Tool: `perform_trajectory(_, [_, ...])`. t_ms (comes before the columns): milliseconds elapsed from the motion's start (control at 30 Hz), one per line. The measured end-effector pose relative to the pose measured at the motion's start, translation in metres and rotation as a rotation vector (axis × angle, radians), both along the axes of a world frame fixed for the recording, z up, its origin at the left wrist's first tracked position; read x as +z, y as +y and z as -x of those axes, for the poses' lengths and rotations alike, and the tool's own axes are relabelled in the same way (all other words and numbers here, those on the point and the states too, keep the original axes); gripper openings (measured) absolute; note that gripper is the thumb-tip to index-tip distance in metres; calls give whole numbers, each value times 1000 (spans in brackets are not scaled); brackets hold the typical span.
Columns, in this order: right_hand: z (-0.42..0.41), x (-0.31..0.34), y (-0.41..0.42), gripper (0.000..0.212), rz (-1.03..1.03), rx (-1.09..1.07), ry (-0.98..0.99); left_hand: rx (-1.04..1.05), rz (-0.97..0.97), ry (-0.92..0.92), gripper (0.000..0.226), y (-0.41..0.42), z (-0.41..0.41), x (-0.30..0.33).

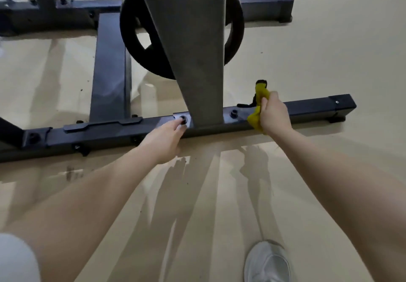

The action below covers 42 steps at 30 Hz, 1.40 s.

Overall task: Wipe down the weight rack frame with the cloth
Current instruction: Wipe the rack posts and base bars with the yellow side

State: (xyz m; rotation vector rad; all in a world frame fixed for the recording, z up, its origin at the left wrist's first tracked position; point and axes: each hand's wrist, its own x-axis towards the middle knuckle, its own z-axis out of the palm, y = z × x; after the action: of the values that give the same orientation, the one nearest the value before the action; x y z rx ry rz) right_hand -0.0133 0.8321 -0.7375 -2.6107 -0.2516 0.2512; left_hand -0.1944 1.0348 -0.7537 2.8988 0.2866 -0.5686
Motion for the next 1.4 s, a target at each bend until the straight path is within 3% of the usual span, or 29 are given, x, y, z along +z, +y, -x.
perform_trajectory(67, [-13,-17,3,29,-52,63,1,-60,-1,-5,53,-15,-9,1])
perform_trajectory(167, [-9,-64,13,45,142,447,58,-119,-24,7,53,-32,-15,-12])
perform_trajectory(233, [-10,-81,15,54,189,549,-3,-129,-34,-2,55,-42,-19,-19])
perform_trajectory(333, [-29,-87,-3,58,240,687,-73,-288,-136,-234,45,-60,-32,-34])
perform_trajectory(400, [-43,-92,-25,64,270,678,-129,-362,-342,-326,45,-73,-43,-36])
perform_trajectory(500, [-44,-99,-45,64,295,543,-163,-434,-584,-364,62,-93,-59,-36])
perform_trajectory(600, [-25,-94,-33,66,286,508,-117,-463,-787,-326,58,-100,-79,-40])
perform_trajectory(733, [-19,-84,-23,71,280,776,-45,-478,-877,-90,41,-101,-100,-54])
perform_trajectory(800, [-42,-85,-34,75,280,846,-104,-500,-886,-78,38,-95,-107,-57])
perform_trajectory(900, [-63,-89,-51,77,303,699,-156,-560,-899,-172,43,-83,-107,-55])
perform_trajectory(1000, [-38,-89,-38,78,373,487,-74,-609,-906,-179,48,-79,-103,-58])
perform_trajectory(1133, [-3,-91,-9,75,384,578,-63,-661,-875,-256,41,-76,-107,-59])
perform_trajectory(1233, [-36,-87,-29,75,425,671,-102,-676,-866,-292,40,-77,-107,-61])
perform_trajectory(1400, [-43,-71,-25,88,518,363,88,-696,-883,-265,43,-73,-106,-64])
